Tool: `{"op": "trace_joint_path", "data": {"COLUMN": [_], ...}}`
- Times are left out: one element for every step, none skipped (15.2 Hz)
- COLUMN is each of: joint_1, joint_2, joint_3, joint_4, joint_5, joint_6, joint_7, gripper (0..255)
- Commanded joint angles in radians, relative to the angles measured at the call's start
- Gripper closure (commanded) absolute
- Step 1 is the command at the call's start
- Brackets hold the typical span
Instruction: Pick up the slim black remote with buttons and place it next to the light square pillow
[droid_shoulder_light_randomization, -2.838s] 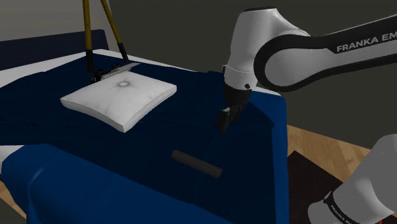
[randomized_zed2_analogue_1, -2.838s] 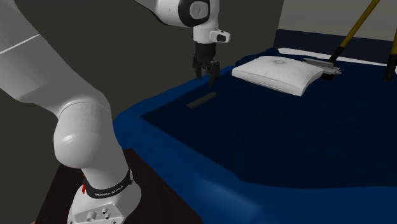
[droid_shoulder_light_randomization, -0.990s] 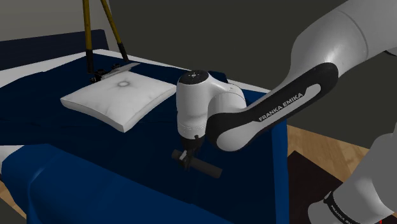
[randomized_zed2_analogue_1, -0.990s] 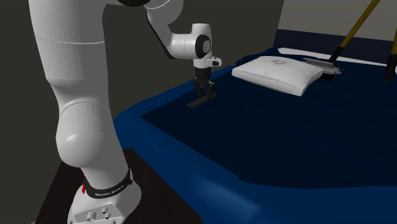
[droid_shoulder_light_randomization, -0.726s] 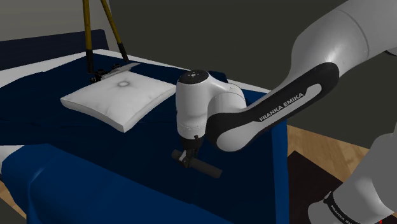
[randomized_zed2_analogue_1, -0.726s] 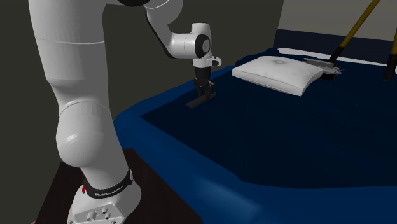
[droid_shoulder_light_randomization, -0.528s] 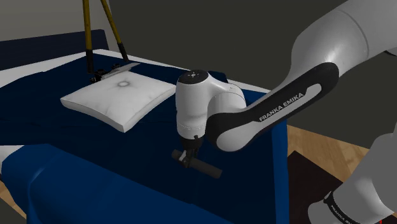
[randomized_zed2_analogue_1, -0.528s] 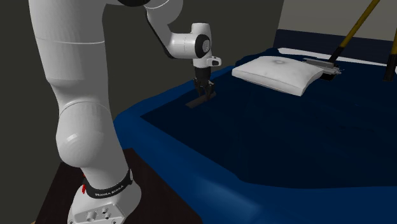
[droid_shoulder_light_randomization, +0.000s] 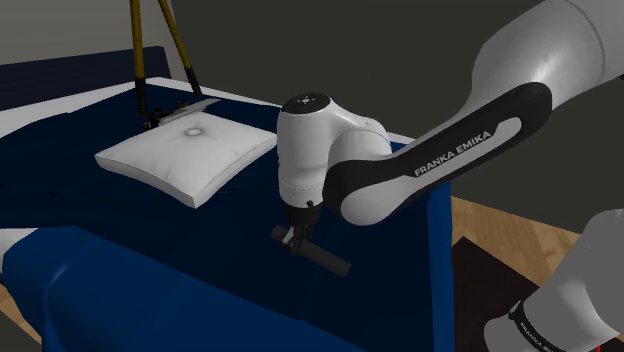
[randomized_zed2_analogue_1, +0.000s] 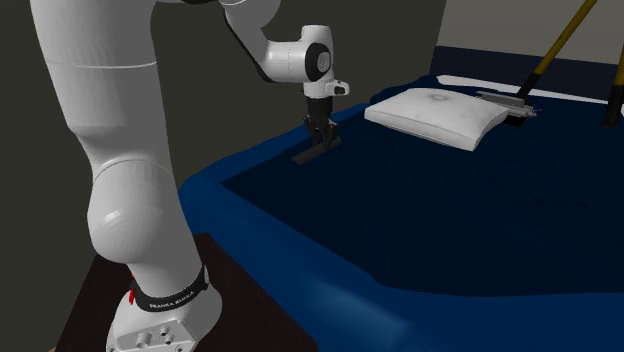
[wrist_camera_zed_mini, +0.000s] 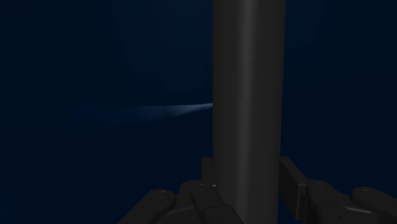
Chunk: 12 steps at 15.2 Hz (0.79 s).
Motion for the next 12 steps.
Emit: {"op": "trace_joint_path", "data": {"joint_1": [-0.002,-0.003,-0.004,-0.004,-0.005,-0.006,-0.006,-0.007,-0.007,-0.008,-0.008,-0.009], "joint_2": [-0.016,-0.025,-0.033,-0.041,-0.049,-0.057,-0.064,-0.071,-0.078,-0.085,-0.091,-0.098], "joint_3": [0.003,0.004,0.005,0.005,0.006,0.007,0.007,0.007,0.007,0.008,0.008,0.008], "joint_4": [0.01,0.015,0.021,0.026,0.032,0.038,0.044,0.051,0.058,0.065,0.072,0.079], "joint_5": [0.014,0.02,0.027,0.033,0.039,0.045,0.051,0.056,0.061,0.066,0.071,0.075], "joint_6": [-0.024,-0.036,-0.048,-0.06,-0.072,-0.084,-0.097,-0.109,-0.121,-0.134,-0.146,-0.159], "joint_7": [-0.01,-0.016,-0.021,-0.026,-0.031,-0.036,-0.04,-0.045,-0.049,-0.053,-0.057,-0.061], "gripper": [255,255,255,255,255,255,255,255,255,255,255,255]}}
